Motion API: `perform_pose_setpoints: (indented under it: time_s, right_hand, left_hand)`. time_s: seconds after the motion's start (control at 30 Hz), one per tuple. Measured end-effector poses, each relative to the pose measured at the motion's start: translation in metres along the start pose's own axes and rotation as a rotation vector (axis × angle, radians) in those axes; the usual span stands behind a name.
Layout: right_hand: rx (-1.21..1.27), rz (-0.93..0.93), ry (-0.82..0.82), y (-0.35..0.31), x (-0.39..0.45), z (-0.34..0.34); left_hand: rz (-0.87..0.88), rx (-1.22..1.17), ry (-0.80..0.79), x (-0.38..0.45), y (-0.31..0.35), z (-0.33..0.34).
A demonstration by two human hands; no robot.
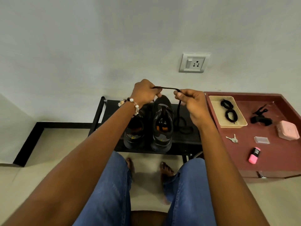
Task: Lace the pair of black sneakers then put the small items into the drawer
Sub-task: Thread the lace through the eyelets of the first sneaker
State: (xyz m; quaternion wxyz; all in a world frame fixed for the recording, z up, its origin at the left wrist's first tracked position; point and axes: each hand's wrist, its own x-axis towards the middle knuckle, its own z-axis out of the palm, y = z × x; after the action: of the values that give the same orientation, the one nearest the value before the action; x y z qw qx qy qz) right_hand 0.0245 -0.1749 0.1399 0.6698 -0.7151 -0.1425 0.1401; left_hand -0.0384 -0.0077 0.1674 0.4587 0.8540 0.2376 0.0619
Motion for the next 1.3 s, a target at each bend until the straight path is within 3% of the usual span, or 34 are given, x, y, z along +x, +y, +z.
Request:
perform_pose_setpoints:
  time_s: [0.13, 0.3, 0.37, 0.4, 0.47, 0.57, 0.63, 0.77, 0.87, 0.9, 0.97, 1.0, 1.03, 1.13, 1.2, 1.3]
  right_hand:
    - [0.181, 0.082, 0.081, -0.011, 0.003, -0.013]
    - [0.191, 0.143, 0.312, -0.019, 0.016, -0.024]
    - [0.001, 0.154, 0.376, -0.017, 0.021, -0.029]
    - [-0.197, 0.123, 0.349, -0.016, 0.022, -0.03]
    - [-0.497, -0.011, 0.125, -0.019, 0.018, -0.027]
    - [-0.404, -0.151, -0.275, -0.029, 0.005, -0.004]
    - [-0.306, -0.195, -0.359, -0.028, 0.0, 0.01]
    - [-0.18, -0.15, -0.198, -0.021, 0.001, 0.014]
    - [0.003, 0.022, 0.115, -0.013, 0.01, 0.006]
    - [-0.003, 0.076, 0.239, -0.008, 0.014, 0.003]
    - [-0.322, 0.062, 0.358, -0.004, 0.015, -0.003]
    - [-0.519, -0.019, 0.283, -0.006, 0.012, -0.005]
    - [-0.626, -0.141, 0.105, -0.009, 0.008, -0.006]
    - [-0.559, -0.342, -0.376, -0.025, -0.007, 0.008]
    - [-0.359, -0.306, -0.38, -0.025, -0.009, 0.017]
    - [-0.084, -0.115, -0.073, -0.015, 0.004, 0.014]
  left_hand:
    - [0.016, -0.447, -0.188, -0.012, -0.003, -0.009]
    - [0.003, -0.583, -0.259, -0.02, -0.003, -0.019]
    - [-0.005, -0.601, -0.256, -0.022, -0.002, -0.024]
    - [-0.008, -0.614, -0.244, -0.023, 0.0, -0.025]
    - [-0.03, -0.589, -0.198, -0.023, 0.005, -0.022]
    - [-0.057, -0.473, -0.154, -0.025, 0.016, -0.012]
    - [-0.067, -0.457, -0.138, -0.027, 0.02, -0.006]
    - [-0.107, -0.426, -0.142, -0.029, 0.014, -0.013]
    - [-0.093, -0.448, -0.253, -0.035, 0.001, -0.028]
    - [-0.079, -0.502, -0.283, -0.037, -0.003, -0.032]
    - [-0.069, -0.637, -0.301, -0.04, -0.008, -0.035]
    - [-0.071, -0.67, -0.291, -0.041, -0.007, -0.034]
    - [-0.073, -0.663, -0.277, -0.042, -0.004, -0.033]
    - [-0.048, -0.547, -0.268, -0.045, 0.01, -0.026]
    - [-0.05, -0.528, -0.27, -0.047, 0.018, -0.022]
    - [-0.089, -0.547, -0.296, -0.049, 0.013, -0.028]
